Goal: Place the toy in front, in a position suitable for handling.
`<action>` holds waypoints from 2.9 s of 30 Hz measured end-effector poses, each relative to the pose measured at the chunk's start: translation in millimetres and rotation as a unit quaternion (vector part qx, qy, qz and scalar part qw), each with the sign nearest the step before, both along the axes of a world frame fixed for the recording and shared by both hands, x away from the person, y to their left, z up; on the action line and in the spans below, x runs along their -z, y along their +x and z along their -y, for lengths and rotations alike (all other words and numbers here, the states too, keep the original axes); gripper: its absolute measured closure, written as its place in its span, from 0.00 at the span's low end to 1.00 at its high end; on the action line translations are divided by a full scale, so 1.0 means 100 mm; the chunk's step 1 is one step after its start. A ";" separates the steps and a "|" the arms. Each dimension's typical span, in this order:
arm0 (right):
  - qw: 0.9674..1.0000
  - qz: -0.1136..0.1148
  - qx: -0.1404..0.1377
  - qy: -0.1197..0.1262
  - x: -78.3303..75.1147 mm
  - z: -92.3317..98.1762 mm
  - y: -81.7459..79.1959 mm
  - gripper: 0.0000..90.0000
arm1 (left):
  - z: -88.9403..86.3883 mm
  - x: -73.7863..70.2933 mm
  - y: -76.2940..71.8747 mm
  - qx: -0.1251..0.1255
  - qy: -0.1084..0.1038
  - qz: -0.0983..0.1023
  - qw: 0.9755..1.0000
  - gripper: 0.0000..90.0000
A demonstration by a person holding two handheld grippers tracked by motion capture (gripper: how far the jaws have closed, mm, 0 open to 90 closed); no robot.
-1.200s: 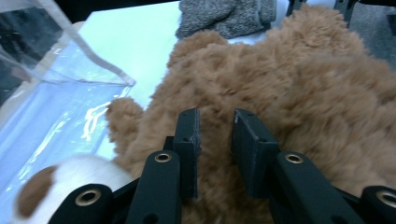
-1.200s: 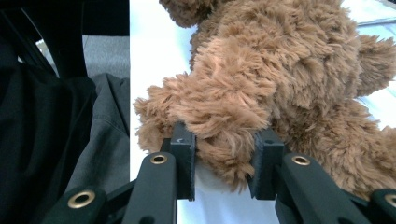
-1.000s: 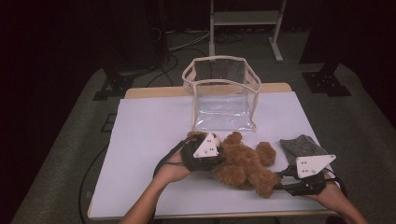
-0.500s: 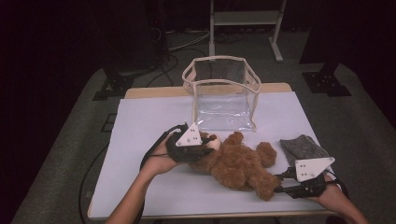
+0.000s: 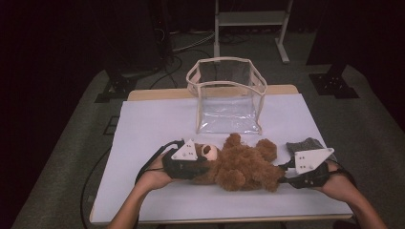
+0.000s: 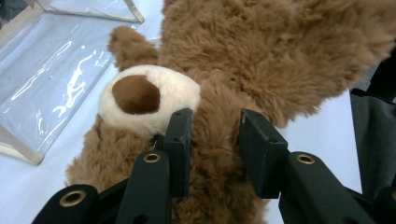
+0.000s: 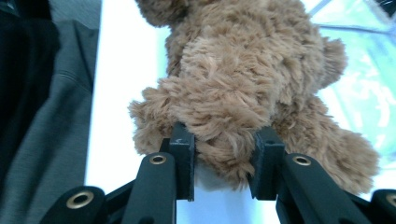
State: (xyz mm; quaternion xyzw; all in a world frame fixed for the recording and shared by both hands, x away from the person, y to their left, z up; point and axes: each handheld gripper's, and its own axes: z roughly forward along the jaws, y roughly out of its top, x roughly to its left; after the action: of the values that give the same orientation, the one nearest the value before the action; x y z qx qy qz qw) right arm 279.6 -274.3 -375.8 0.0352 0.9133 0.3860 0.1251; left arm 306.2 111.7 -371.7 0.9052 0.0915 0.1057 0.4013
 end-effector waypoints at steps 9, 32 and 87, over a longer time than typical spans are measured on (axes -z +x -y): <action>1.000 -0.009 0.012 0.017 0.11 0.06 0.03 0.74 | 0.02 -0.02 -0.03 0.012 -0.002 -0.007 1.000 0.68; 0.988 -0.124 0.003 0.094 0.18 0.34 -0.10 0.49 | -0.08 0.00 0.11 0.019 -0.004 -0.030 0.999 0.53; 0.952 -0.104 0.283 0.045 0.79 1.07 0.57 0.62 | -0.21 0.07 -0.12 0.043 -0.027 -0.012 0.999 0.40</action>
State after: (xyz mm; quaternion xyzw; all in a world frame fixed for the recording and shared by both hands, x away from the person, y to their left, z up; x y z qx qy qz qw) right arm 336.5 -380.8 -454.8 0.3380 0.8554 0.3695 0.1321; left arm 293.9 132.2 -379.0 0.8984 0.0602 0.0751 0.4284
